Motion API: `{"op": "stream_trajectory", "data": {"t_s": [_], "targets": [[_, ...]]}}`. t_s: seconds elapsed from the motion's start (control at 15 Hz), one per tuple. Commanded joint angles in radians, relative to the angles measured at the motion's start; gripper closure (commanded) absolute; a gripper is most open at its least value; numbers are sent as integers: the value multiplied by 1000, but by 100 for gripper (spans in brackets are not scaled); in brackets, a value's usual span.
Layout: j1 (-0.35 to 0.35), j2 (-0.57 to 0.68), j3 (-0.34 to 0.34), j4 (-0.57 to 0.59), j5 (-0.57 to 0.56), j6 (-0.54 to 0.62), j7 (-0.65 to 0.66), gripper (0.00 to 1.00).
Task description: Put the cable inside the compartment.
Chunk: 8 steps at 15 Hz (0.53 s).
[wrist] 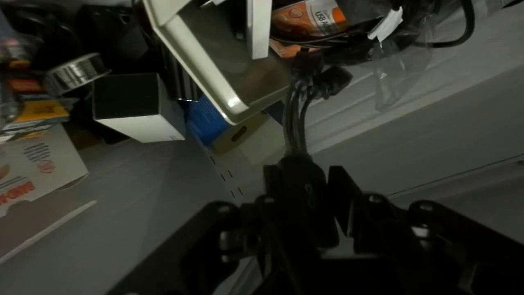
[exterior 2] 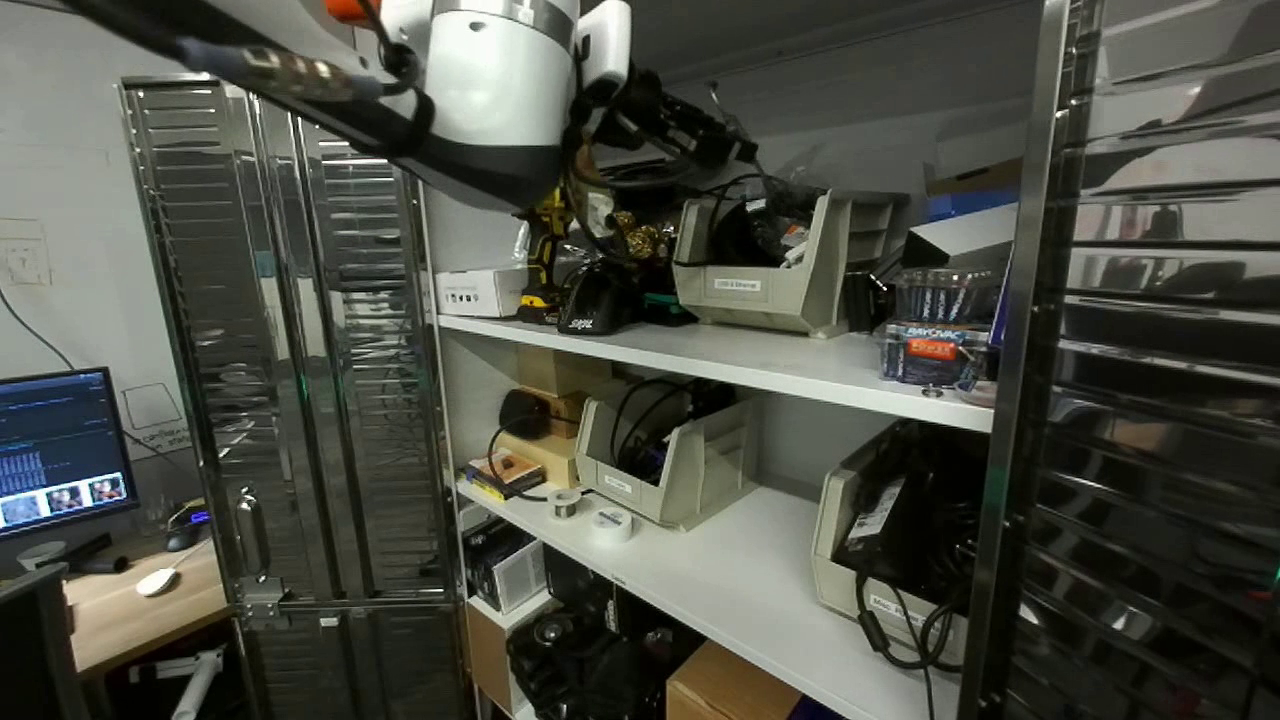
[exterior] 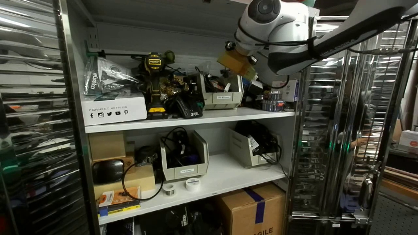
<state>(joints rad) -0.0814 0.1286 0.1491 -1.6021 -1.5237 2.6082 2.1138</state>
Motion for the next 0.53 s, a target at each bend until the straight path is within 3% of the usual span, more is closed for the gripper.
{"op": "stream_trajectory", "data": {"t_s": [0.0, 0.07, 0.13, 0.27, 0.47], "targets": [[44, 183, -2, 246, -240, -89, 210, 84], [54, 226, -3, 296, -292, -126, 255, 84], [99, 267, -48, 343, -309, -159, 276, 84], [116, 352, -62, 439, -311, -212, 272, 84], [117, 472, -66, 574, -171, -221, 141, 85]]}}
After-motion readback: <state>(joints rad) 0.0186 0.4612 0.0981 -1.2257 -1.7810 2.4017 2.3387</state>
